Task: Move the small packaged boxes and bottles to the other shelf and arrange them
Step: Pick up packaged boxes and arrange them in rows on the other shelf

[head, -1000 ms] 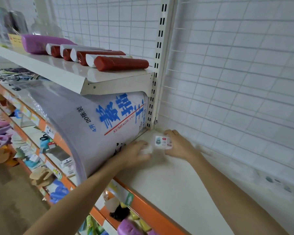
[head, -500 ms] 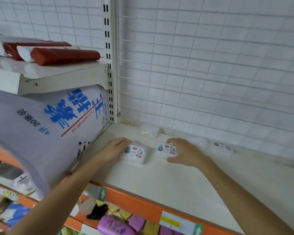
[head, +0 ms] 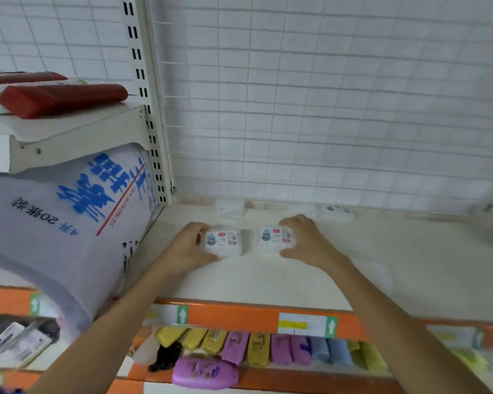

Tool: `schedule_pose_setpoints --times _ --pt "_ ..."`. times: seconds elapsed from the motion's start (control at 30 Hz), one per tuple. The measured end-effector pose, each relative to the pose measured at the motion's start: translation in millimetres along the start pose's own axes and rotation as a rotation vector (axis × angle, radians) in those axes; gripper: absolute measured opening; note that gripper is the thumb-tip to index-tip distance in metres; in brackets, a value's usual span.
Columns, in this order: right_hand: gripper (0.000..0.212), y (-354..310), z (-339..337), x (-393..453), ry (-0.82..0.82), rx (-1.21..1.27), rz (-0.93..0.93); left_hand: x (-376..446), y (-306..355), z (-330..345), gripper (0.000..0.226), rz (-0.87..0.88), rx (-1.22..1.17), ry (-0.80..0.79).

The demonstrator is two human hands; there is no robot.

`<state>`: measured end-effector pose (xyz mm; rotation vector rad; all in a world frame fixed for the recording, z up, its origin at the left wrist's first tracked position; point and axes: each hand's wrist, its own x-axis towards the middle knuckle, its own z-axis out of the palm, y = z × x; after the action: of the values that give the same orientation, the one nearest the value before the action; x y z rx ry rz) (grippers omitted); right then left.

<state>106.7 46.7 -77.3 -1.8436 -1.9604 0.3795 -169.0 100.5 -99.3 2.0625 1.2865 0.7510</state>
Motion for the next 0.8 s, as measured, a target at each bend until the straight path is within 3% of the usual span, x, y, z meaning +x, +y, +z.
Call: schedule_pose_setpoints --times 0.13,0.37,0.63,0.8 --pt "0.068 7 -24 -50 0.205 0.035 0.111 9 14 17 0.060 0.119 -0.127 0.060" --pt "0.066 53 -76 -188 0.476 -0.056 0.401 16 110 85 0.056 0.456 -0.242 -0.148" --pt "0.069 96 -106 -367 0.632 -0.116 0.723 -32 230 196 0.063 0.679 -0.281 -0.455" --pt "0.077 127 -123 -468 0.653 -0.128 0.852 -73 297 279 0.062 0.724 -0.243 -0.547"
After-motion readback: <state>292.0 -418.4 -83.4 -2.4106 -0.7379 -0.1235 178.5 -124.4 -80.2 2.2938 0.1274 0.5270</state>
